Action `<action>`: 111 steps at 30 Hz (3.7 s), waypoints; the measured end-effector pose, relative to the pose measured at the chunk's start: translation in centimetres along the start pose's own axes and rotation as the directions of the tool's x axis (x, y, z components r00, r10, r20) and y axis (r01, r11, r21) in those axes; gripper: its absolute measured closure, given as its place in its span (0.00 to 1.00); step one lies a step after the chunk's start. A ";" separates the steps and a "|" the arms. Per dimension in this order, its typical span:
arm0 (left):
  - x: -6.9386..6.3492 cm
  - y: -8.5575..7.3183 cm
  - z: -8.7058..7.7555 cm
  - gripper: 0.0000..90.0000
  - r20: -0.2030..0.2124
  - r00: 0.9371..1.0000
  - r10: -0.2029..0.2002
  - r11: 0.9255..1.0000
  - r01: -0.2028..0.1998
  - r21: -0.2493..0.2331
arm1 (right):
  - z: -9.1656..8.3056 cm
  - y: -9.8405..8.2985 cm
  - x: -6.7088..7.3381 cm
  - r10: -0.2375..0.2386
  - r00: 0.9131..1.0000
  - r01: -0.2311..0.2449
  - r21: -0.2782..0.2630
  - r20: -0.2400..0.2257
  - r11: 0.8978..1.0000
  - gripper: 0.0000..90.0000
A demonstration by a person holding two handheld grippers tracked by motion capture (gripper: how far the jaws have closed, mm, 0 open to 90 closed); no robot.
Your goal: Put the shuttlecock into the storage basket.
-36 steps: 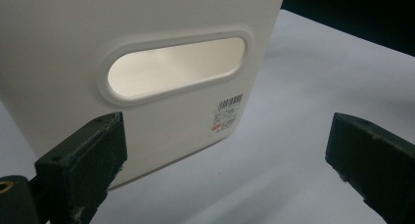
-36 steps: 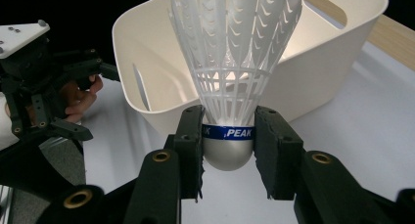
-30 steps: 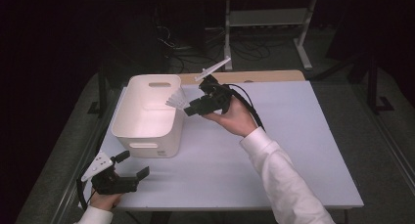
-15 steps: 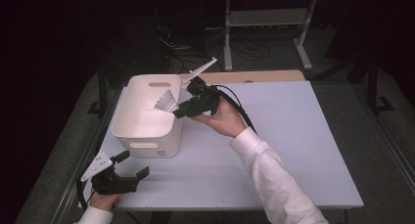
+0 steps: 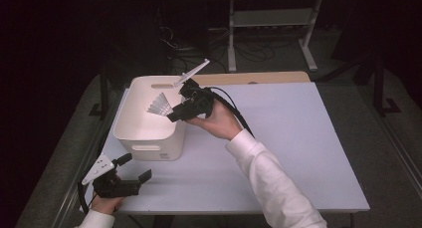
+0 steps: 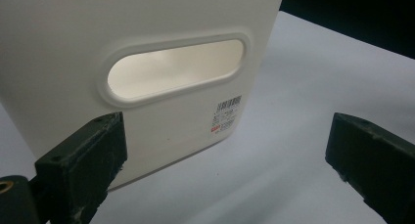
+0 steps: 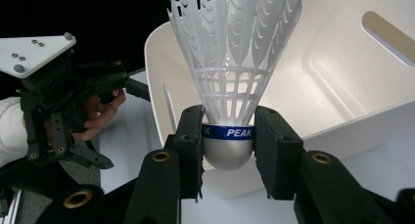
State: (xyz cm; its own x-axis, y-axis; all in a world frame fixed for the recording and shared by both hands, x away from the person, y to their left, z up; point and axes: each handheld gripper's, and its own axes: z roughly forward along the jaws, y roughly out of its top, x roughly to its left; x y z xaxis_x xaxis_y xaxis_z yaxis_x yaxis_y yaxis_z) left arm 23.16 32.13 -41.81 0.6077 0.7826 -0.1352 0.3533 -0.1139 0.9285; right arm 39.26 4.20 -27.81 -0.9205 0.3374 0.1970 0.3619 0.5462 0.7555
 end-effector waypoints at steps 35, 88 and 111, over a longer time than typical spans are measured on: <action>0.0 0.0 -0.1 0.02 -0.001 1.000 -0.008 1.000 0.008 0.006 | 4.1 0.8 -0.5 -0.019 0.999 0.020 0.019 -0.042 1.000 0.70; -0.1 -0.1 0.2 0.02 0.006 1.000 -0.017 1.000 0.017 0.000 | -2.0 -3.5 -1.8 0.034 0.999 -0.031 -0.120 0.027 0.992 0.00; 0.0 -0.1 0.1 0.02 0.001 1.000 -0.015 1.000 0.015 0.005 | -3.6 -6.9 -3.2 0.067 0.995 -0.058 -0.123 0.071 0.991 0.00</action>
State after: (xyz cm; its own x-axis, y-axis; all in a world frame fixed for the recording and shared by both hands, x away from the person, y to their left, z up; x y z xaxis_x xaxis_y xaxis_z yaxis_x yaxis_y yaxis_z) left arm 23.21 32.03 -41.91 0.6033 0.7833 -0.1498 0.3664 -0.1054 0.9245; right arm 39.16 -3.44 -31.38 -0.8814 0.4270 0.2022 0.3937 0.4272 0.8139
